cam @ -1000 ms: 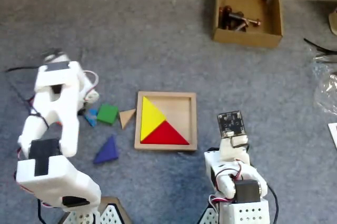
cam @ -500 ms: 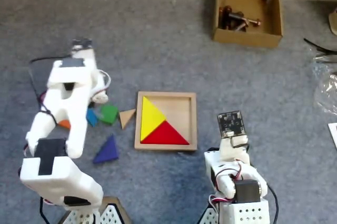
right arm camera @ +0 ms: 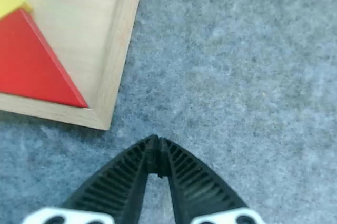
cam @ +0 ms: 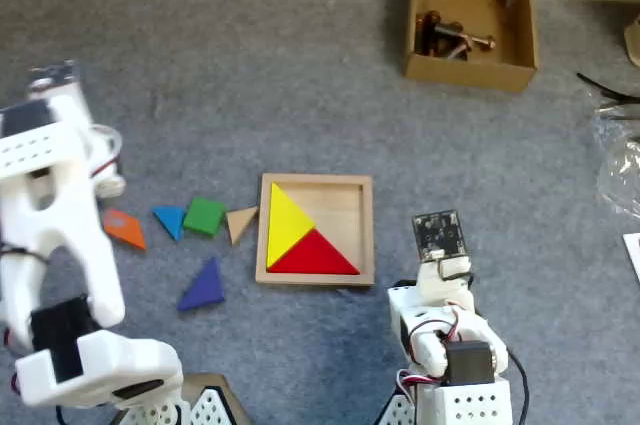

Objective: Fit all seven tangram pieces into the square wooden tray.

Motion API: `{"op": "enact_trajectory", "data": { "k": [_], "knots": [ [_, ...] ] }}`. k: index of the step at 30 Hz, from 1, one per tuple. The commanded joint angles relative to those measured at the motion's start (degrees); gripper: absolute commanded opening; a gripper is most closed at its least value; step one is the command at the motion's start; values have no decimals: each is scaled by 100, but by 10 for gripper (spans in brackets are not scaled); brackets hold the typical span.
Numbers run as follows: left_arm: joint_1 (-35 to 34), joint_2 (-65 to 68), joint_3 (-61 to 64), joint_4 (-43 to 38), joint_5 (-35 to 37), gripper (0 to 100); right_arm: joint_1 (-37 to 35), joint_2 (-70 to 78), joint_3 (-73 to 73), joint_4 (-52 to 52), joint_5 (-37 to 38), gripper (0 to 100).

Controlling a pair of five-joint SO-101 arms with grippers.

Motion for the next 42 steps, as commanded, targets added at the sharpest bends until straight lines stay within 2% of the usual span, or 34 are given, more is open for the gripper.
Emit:
{"op": "enact_trajectory", "data": {
  "k": [1, 5, 15, 23, 26, 30, 36, 42],
  "knots": [
    [-778, -321, 119, 18, -396, 4, -57, -48, 673, -101, -44, 5],
    [-1411, -303, 365, -53, -967, 4, -57, -48, 673, -101, -44, 5],
    [-2774, -321, 1059, -1037, -1987, 4, -57, -48, 673, -101, -44, 5],
    [-3934, -303, 1086, -1081, -3121, 4, -57, -48, 673, -101, -44, 5],
    [-4127, -303, 1086, -1081, -3490, 4, -57, -48, 673, -101, -44, 5],
    [-4084, -303, 1095, -1055, -3525, 4, -57, -48, 673, -101, -44, 5],
    [-3196, -303, 1270, -888, -3481, 4, -57, -48, 673, -101, -44, 5],
    [-2062, -303, 1578, -1134, -2338, 4, -57, -48, 673, -101, -44, 5]
  ]
}}
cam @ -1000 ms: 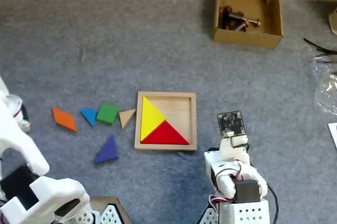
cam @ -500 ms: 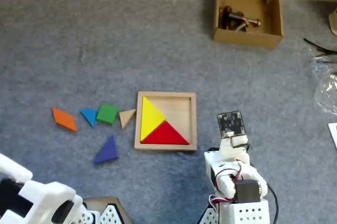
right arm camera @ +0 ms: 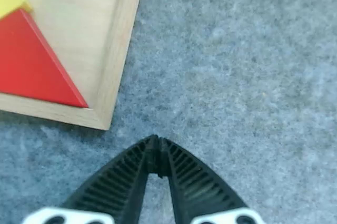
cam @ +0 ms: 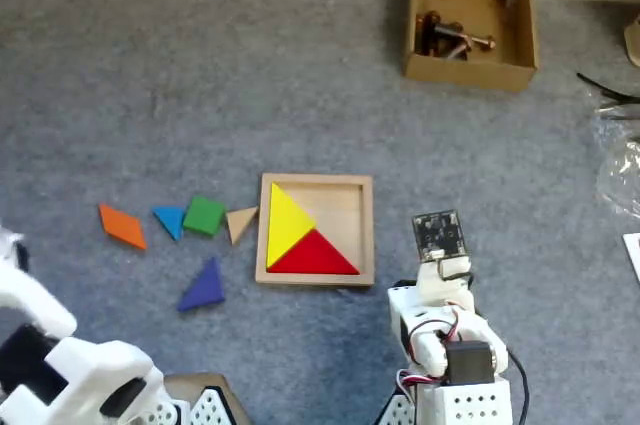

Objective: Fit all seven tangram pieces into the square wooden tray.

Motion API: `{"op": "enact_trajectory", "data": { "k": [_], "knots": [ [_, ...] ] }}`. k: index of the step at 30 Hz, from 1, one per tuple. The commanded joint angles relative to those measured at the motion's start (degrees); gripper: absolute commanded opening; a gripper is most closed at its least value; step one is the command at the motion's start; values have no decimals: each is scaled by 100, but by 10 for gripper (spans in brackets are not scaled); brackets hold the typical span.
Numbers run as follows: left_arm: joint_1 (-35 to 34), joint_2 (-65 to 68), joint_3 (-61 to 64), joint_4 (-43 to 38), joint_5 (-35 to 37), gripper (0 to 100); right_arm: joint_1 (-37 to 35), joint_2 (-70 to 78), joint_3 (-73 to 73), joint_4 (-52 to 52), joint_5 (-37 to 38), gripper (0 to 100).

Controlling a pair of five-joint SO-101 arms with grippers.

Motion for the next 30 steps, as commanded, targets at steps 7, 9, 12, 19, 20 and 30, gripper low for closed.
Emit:
{"op": "enact_trajectory", "data": {
  "k": [7, 9, 12, 19, 20, 30],
  "knots": [
    [1235, -259, 13, -809, 1582, 4, -57, -48, 673, -101, -44, 5],
    [1332, -259, 13, -879, 1679, 4, -57, -48, 673, -101, -44, 5],
    [1349, -259, 13, -879, 1635, 4, -57, -48, 673, -101, -44, 5],
    [1332, -295, 13, -835, 1345, 4, -57, -48, 673, -101, -44, 5],
    [1332, -303, 13, -835, 1099, 4, -57, -48, 673, -101, -44, 5],
    [418, -268, -268, -870, 422, 82, -57, -48, 673, -101, -44, 5]
  ]
}}
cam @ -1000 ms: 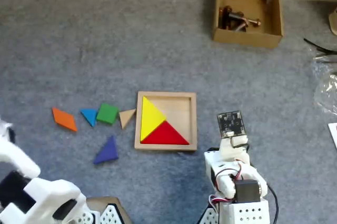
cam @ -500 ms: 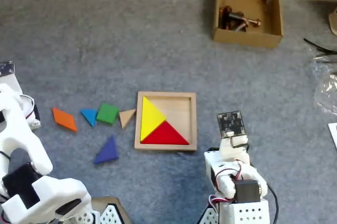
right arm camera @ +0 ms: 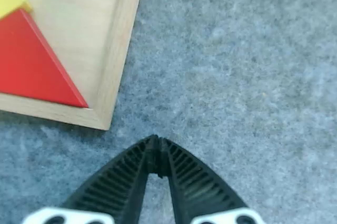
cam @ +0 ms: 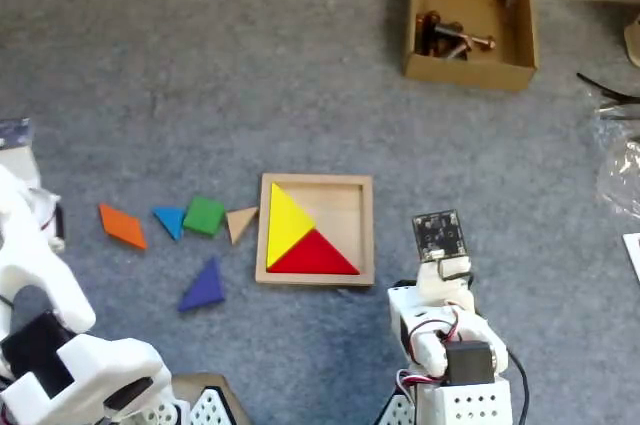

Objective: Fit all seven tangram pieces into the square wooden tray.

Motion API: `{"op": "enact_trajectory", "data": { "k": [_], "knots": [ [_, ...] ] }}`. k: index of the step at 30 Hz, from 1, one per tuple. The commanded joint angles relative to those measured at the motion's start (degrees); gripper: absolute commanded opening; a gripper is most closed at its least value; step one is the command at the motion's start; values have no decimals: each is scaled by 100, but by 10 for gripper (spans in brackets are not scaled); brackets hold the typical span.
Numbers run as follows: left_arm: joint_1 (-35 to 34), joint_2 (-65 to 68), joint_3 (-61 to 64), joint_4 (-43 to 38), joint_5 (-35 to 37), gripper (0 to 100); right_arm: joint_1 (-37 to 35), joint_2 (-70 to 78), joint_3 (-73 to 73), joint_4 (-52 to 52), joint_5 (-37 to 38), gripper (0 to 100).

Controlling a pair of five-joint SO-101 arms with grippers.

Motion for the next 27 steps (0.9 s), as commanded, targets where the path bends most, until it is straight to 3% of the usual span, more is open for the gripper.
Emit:
{"op": "enact_trajectory", "data": {
  "k": [1, 5, 12, 20, 27],
  "knots": [
    [-418, -277, -303, -53, -53, 122, -57, -48, 673, -101, -44, 5],
    [-725, -268, -303, -88, -53, 241, -57, -48, 673, -101, -44, 5],
    [-796, -268, -303, -88, -53, 251, -57, -48, 673, -101, -44, 5],
    [-699, -259, -277, -79, -53, 10, -57, -48, 673, -101, -44, 5],
    [-699, -259, -259, -53, -44, 5, -57, -48, 673, -101, -44, 5]
  ]
}}
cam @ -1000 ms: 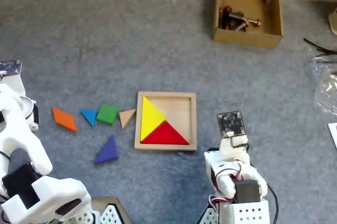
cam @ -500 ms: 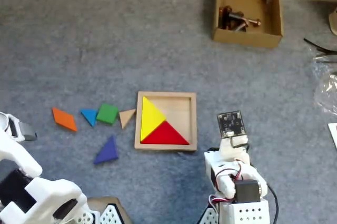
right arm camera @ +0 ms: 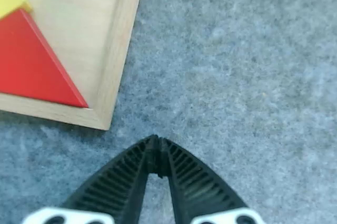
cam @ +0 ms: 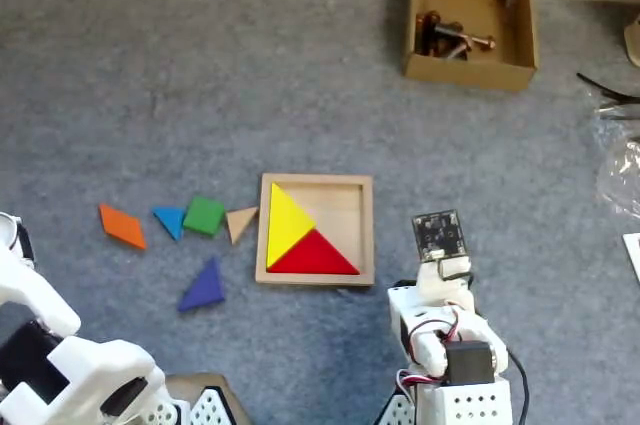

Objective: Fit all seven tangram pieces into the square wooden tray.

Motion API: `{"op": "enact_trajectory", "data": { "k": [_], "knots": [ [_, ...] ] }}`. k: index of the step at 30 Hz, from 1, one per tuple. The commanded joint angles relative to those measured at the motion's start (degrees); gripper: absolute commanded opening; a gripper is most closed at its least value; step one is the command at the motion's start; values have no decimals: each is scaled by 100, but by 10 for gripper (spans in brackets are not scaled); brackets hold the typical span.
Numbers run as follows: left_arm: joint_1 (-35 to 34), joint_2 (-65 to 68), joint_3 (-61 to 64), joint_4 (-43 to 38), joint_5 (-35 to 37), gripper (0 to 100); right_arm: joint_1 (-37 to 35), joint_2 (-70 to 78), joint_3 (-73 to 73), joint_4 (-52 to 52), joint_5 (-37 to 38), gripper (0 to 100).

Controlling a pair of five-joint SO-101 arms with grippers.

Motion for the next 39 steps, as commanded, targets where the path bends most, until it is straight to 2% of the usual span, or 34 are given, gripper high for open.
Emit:
{"op": "enact_trajectory", "data": {
  "k": [1, 11, 18, 28, 31, 36, 39],
  "knots": [
    [57, -259, -259, -44, -44, 5, -57, -48, 673, -101, -44, 5],
    [75, -259, -286, -70, -44, 8, -57, -48, 673, -101, -44, 5],
    [743, -259, -259, -53, -53, 9, -57, -48, 673, -101, -44, 5],
    [2316, -259, -312, -97, -44, 242, -57, -48, 673, -101, -44, 5],
    [2598, -259, -312, -378, -53, 268, -57, -48, 673, -101, -44, 5],
    [2659, -251, -312, -659, 26, 268, -57, -48, 673, -101, -44, 5],
    [2668, -251, -277, -642, 800, 269, -57, -48, 673, -101, -44, 5]
  ]
}}
